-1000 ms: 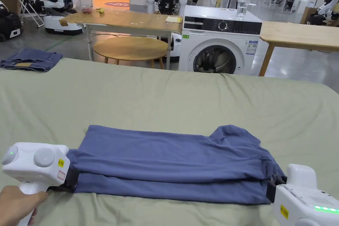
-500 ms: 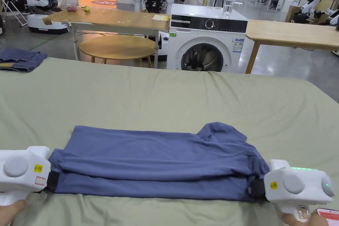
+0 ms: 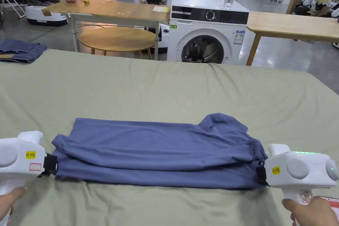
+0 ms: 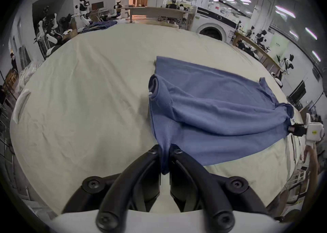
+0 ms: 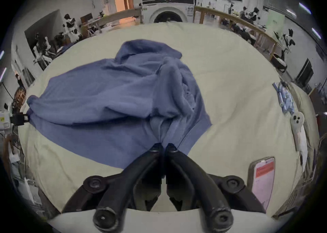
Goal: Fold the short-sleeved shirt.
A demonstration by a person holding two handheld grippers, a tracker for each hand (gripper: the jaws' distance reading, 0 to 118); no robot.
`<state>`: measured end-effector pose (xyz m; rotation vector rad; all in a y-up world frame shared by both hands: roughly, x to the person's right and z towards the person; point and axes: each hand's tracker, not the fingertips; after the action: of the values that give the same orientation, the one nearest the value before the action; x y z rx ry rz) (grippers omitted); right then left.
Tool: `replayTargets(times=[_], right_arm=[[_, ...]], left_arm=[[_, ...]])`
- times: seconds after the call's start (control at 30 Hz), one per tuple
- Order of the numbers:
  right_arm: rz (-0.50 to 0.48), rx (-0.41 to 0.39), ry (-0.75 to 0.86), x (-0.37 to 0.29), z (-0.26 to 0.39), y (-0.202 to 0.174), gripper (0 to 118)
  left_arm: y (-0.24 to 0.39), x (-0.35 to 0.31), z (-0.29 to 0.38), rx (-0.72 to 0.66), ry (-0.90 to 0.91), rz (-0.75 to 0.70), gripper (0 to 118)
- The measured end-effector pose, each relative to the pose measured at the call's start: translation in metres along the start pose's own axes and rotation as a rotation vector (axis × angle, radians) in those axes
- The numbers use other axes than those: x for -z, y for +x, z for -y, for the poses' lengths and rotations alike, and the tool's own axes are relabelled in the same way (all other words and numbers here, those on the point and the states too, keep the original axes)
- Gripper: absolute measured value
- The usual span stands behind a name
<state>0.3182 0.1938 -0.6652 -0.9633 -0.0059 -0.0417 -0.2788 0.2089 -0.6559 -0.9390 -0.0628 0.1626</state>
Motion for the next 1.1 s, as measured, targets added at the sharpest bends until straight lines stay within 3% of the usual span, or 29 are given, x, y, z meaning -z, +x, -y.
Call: replayTargets(times=[0.2,0.23,0.4,0.63,0.83,0.9,0.93,0.97,1.03,1.1], right_arm=[[0.006,-0.013,0.051,-0.047,0.02,-0.006,0],[0.03,-0.049,0.032,-0.054,0.028,-0.009,0],[0.049,-0.05,0.006,-0.072,0.076,-0.013,0],[0.093,-0.061,-0.049,-0.056,0.127,-0.017,0],[0.115,-0.073,-0.031,-0.043,0.126,-0.022,1],[0.142,-0.098,-0.026,-0.046,0.123,-0.025,8],[0.173,-0.117,-0.021,-0.05,0.122,-0.027,17],[0.223,-0.128,-0.008,-0.057,0.12,-0.03,34],[0.231,-0.125,0.033,-0.072,0.114,-0.034,50],[0.204,-0.09,0.092,-0.088,0.107,-0.038,51]], left_arm=[[-0.002,-0.034,0.014,0.007,0.031,0.033,2],[-0.003,-0.038,0.02,0.014,0.028,0.023,2],[-0.017,-0.053,0.06,0.006,0.011,0.029,2],[-0.02,-0.043,0.103,0.032,-0.048,0.002,2],[-0.014,-0.023,0.107,0.071,-0.071,-0.038,2],[-0.013,-0.026,0.104,0.074,-0.07,-0.041,2],[-0.012,-0.028,0.102,0.073,-0.067,-0.042,2],[-0.01,-0.032,0.099,0.067,-0.065,-0.045,3],[-0.005,-0.043,0.096,0.058,-0.033,-0.057,15],[-0.001,-0.056,0.089,0.048,0.037,-0.04,34]])
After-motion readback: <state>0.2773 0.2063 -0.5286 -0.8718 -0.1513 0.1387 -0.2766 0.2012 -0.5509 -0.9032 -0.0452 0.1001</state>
